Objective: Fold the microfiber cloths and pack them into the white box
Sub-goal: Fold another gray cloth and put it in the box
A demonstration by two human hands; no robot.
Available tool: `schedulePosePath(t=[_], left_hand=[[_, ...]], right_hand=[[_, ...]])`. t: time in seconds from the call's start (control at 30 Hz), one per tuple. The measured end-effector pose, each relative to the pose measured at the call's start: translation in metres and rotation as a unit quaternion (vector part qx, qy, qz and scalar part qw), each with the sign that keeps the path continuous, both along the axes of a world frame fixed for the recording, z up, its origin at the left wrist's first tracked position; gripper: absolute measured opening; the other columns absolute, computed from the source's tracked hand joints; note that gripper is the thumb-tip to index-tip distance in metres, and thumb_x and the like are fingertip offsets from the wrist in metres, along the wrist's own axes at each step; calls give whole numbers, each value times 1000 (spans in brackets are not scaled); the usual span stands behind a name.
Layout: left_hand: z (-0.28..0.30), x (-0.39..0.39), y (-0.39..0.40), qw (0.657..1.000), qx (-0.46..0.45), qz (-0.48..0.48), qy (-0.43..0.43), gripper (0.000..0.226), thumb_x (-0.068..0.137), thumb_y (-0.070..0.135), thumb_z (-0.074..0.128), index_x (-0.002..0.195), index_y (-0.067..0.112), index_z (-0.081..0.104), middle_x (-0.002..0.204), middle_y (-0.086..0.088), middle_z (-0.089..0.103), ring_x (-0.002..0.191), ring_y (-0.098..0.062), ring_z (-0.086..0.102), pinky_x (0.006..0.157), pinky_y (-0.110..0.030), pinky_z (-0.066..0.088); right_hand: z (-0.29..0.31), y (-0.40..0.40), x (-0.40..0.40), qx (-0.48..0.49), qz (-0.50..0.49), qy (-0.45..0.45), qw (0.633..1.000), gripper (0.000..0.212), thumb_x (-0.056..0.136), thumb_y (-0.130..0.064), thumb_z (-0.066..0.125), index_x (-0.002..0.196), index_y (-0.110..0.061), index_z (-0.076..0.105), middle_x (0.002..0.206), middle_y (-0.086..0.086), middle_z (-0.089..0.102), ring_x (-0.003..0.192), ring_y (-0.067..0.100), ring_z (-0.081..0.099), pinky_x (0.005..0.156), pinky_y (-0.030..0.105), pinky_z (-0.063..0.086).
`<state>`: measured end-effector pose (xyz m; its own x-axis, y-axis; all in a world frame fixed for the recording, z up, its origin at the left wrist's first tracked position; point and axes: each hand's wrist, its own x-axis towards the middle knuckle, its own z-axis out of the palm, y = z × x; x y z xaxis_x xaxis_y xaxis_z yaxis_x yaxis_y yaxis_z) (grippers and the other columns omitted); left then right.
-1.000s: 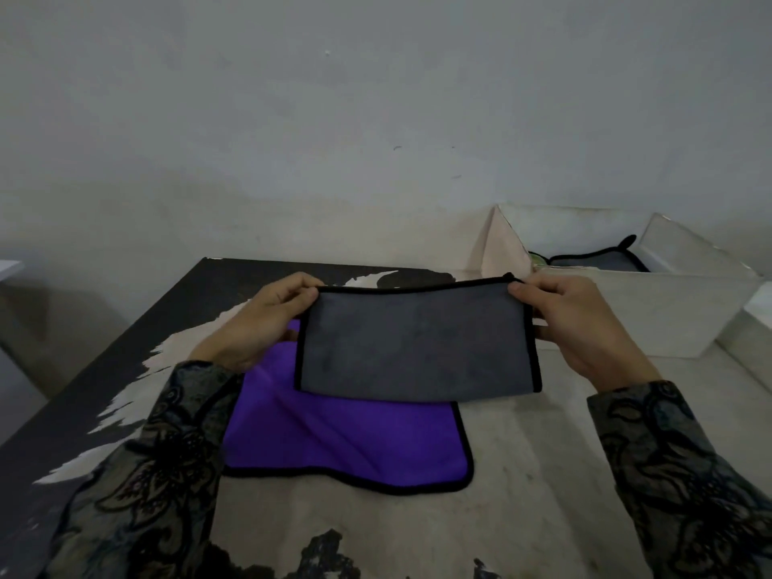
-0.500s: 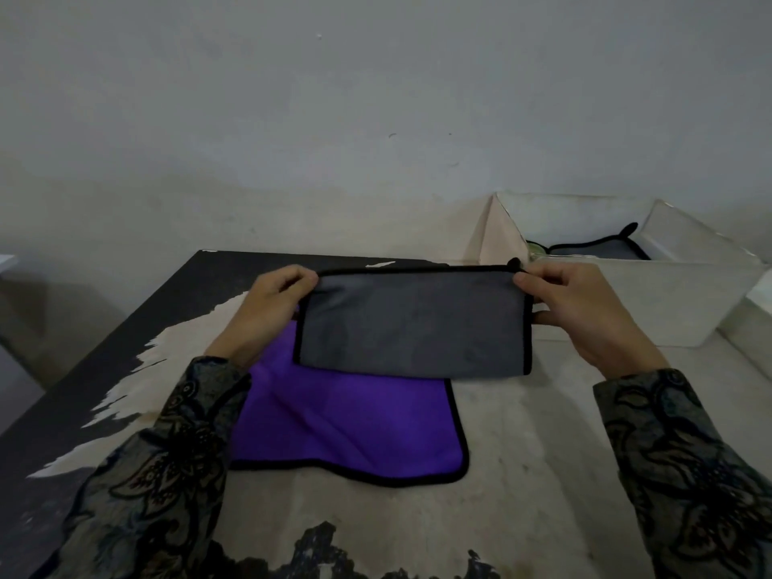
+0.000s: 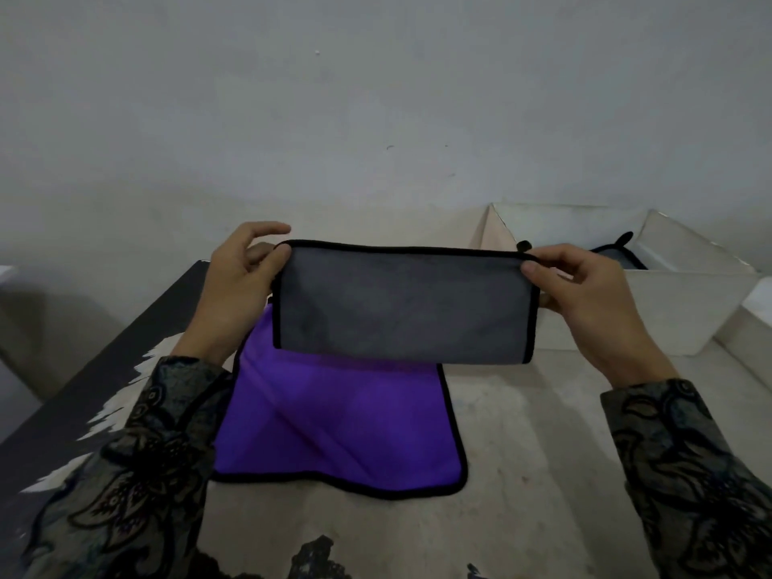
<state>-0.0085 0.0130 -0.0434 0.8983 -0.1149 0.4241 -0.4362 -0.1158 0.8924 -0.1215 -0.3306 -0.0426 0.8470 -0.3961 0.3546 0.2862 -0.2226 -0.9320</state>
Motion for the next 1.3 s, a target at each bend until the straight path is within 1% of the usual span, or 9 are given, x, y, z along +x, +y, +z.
schedulePosePath(t=[0.13, 0.33, 0.47, 0.57, 0.7, 0.87, 1.03, 1.17, 1.3], left_hand=[[5, -2, -5, 993, -61, -30, 99, 24, 98, 13, 57, 117, 25, 63, 78, 0, 65, 69, -11, 57, 61, -26, 46], [18, -13, -13, 985, -17, -29, 171, 22, 99, 15, 48, 95, 31, 64, 76, -5, 62, 66, -15, 56, 51, -25, 43], [30, -26, -23, 990, 15, -65, 126, 35, 95, 1, 44, 78, 18, 70, 83, 1, 70, 77, -11, 63, 63, -17, 49], [34, -37, -34, 989, 58, -83, 104, 34, 92, 1, 47, 83, 16, 76, 93, 3, 75, 89, -9, 66, 79, -20, 51], [32, -53, -55, 981, 143, -131, 21, 21, 97, 17, 56, 98, 22, 76, 108, 4, 72, 106, -8, 64, 98, -28, 48], [22, -59, -71, 974, 158, -155, -38, 16, 93, 27, 65, 106, 29, 73, 110, 1, 67, 104, -8, 64, 96, -32, 51], [20, -63, -73, 973, 167, -153, -48, 37, 75, 35, 83, 110, 34, 70, 111, 8, 65, 104, -4, 63, 88, -21, 49], [20, -62, -73, 971, 174, -157, -54, 44, 74, 13, 84, 113, 27, 68, 111, 4, 67, 103, -8, 65, 93, -33, 54], [21, -64, -74, 967, 168, -182, -65, 49, 76, -4, 76, 113, 27, 69, 115, 2, 67, 108, -7, 64, 97, -34, 52]], right_hand=[[0, 6, 1, 43, -11, 11, 999, 16, 91, -11, 68, 107, -14, 68, 86, 2, 63, 82, 13, 64, 66, 31, 56], [10, 37, 0, 79, 18, 34, 996, 8, 95, -13, 63, 102, -17, 64, 82, 4, 60, 69, 11, 56, 53, 20, 44], [19, 57, -6, 77, 95, 53, 991, 12, 98, -15, 57, 94, -13, 68, 80, 3, 64, 64, 9, 59, 53, 23, 48], [24, 70, -11, 60, 147, 72, 985, 15, 99, -13, 56, 100, -7, 70, 81, 5, 67, 67, 11, 63, 54, 26, 53], [26, 84, -16, 23, 195, 77, 977, 20, 99, -7, 54, 111, -3, 70, 92, 14, 71, 80, 19, 70, 60, 32, 60], [27, 88, -22, 4, 212, 90, 973, 25, 101, -4, 51, 119, -9, 66, 103, 13, 75, 91, 25, 74, 72, 45, 63], [30, 88, -23, -34, 225, 88, 970, 35, 100, 6, 43, 130, -10, 52, 108, 10, 74, 96, 24, 73, 75, 47, 63], [28, 87, -22, -63, 212, 65, 973, 39, 97, 4, 52, 131, -15, 48, 102, 7, 74, 84, 22, 72, 68, 38, 59], [22, 81, -18, -176, 99, 29, 979, 39, 88, -16, 73, 121, -26, 56, 81, -10, 57, 74, 9, 58, 67, 26, 50]])
